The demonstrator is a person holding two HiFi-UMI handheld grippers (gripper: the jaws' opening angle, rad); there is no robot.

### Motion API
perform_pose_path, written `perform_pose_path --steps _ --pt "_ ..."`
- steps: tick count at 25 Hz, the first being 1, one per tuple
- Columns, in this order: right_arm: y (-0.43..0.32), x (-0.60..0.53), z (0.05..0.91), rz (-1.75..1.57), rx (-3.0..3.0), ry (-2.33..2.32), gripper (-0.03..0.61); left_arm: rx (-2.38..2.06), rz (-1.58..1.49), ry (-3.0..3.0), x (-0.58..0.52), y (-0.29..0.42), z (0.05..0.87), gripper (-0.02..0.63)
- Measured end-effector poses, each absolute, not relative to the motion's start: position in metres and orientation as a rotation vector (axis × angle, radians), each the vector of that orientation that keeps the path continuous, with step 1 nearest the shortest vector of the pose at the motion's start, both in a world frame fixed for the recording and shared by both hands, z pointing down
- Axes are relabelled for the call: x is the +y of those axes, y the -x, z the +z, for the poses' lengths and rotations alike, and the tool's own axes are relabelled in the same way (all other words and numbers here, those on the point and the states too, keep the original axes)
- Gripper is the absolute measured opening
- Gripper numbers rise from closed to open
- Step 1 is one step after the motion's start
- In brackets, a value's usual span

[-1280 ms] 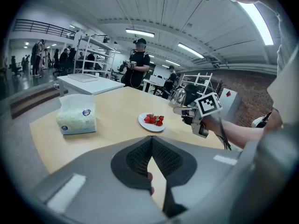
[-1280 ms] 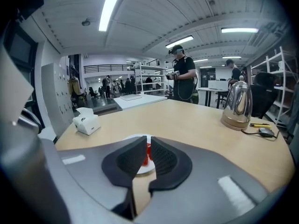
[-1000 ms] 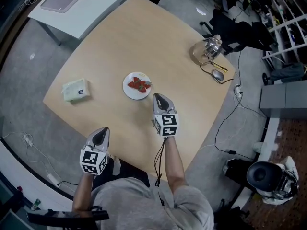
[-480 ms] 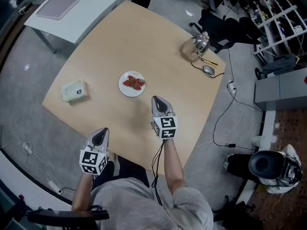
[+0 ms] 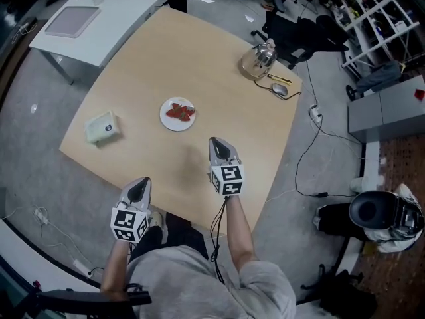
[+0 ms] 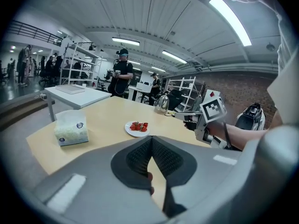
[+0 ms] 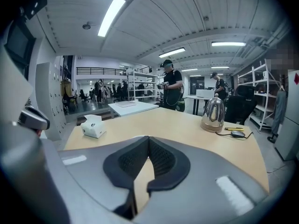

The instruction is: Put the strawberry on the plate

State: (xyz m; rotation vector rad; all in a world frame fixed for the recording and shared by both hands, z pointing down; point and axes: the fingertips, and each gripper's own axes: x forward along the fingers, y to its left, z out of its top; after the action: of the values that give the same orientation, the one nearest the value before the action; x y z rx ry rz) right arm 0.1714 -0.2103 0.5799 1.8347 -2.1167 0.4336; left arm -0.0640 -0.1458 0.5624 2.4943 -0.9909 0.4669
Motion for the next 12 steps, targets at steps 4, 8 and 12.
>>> perform_pose_path --steps 4,8,12 --pt "-0.171 -0.194 0.569 0.421 -2.104 -1.874 0.007 -0.965 0.465 -2.522 -0.137 0.065 0.556 0.02" --pt "-0.17 -0.176 0.56 0.409 -2.09 -1.911 0.006 -0.945 0.459 -2.55 -0.13 0.068 0.549 0.02" --pt "-0.169 -0.158 0.551 0.4 -2.081 -1.953 0.006 -0.934 0.455 -2.575 -0.122 0.072 0.543 0.02"
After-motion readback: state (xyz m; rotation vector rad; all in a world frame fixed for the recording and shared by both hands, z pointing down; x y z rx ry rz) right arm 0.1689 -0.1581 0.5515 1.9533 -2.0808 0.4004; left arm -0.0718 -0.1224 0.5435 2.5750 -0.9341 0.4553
